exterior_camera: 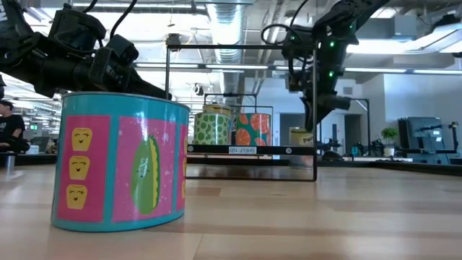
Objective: Pick and place cans onto a shelf
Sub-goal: Put the canned peaches on the shelf aligned with the other canned peaches
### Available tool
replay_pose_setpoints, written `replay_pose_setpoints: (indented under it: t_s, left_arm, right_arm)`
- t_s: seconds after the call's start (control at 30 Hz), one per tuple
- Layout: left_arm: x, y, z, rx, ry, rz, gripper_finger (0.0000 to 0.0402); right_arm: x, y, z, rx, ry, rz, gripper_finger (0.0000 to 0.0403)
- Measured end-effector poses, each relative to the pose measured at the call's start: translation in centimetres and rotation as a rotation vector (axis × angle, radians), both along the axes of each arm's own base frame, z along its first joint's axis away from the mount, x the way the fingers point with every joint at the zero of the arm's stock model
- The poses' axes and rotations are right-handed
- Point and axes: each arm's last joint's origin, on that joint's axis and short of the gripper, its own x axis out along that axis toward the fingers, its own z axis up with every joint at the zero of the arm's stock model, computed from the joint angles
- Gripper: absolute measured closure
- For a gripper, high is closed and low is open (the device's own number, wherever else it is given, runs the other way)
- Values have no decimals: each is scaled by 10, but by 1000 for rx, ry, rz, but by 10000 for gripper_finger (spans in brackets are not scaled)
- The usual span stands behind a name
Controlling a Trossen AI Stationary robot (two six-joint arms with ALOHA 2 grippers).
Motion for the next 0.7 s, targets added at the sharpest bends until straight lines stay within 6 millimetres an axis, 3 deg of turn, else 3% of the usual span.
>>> replay_pose_setpoints:
  t_s: [0.27,0.7]
  left_arm:
    - [0,0,-1,-2,7,0,401]
    - [0,0,-1,2,8,-3,401]
  right_arm:
    - [-11,-3,25,-10,-80,-28,259]
    - [-5,-26,-6,59,-21,-73,280]
